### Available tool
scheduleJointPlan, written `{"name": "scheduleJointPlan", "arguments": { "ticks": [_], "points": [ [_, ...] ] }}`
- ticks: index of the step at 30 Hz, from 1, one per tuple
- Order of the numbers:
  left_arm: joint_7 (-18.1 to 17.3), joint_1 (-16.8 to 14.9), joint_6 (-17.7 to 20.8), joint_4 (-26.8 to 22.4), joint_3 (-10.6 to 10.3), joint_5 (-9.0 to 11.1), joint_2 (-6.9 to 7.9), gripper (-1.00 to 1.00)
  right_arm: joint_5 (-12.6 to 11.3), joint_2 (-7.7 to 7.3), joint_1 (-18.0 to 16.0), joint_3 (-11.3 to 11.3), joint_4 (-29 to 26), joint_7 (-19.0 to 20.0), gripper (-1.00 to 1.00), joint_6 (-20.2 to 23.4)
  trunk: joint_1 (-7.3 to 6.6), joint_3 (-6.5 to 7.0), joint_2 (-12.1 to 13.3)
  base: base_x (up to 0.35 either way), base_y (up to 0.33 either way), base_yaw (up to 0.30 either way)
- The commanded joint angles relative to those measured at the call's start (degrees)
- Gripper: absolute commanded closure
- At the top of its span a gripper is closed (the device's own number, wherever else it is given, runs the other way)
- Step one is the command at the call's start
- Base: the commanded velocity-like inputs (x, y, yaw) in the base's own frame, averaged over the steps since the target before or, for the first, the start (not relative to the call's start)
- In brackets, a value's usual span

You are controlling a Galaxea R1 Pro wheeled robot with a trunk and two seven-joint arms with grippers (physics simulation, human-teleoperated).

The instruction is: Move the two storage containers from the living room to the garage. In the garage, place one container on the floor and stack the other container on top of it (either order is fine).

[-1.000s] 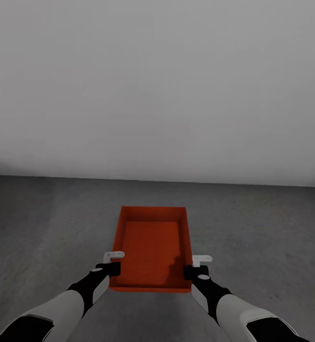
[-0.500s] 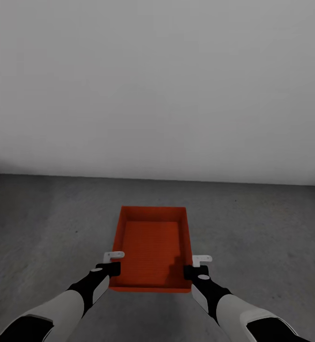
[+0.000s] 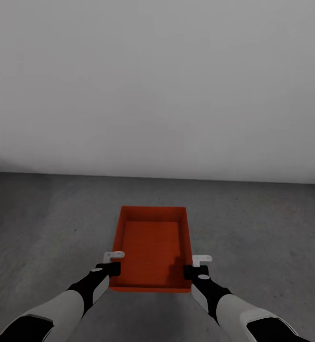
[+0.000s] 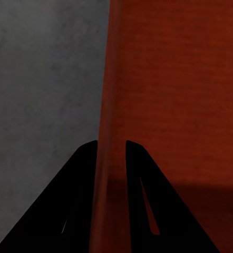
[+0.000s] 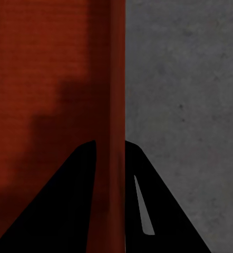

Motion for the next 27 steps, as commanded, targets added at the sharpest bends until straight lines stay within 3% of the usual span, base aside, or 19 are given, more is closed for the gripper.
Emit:
{"name": "scheduleJointPlan", "arguments": {
  "ticks": [1,27],
  "points": [
    [2.4,-0.1,0.3,-0.4,3.3,-0.7,0.06,1.0,-0.6,-0.03,0.0,-1.1,2.7,-0.6,1.0,-0.3,0.22,-0.21,-0.4,0.0,0.0,0.0],
    [2.4,-0.1,0.3,-0.4,3.3,-0.7,0.06,1.0,-0.7,-0.11,0.0,-1.1,2.7,-0.6,1.0,-0.4,5.93,-5.82,-10.9,0.0,0.0,0.0]
  ]
}}
